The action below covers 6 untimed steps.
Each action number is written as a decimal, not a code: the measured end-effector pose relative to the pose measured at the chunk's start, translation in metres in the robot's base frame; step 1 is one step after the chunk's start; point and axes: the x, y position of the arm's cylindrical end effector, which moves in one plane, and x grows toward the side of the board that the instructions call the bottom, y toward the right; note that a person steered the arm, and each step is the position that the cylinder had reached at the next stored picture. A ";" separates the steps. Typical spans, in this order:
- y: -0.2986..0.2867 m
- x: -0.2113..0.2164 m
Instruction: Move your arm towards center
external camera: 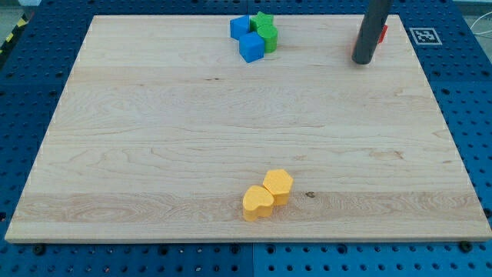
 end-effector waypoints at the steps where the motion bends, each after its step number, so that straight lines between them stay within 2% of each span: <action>1: -0.020 0.037; 2: -0.049 0.077; 4: -0.122 0.116; 6: -0.168 0.148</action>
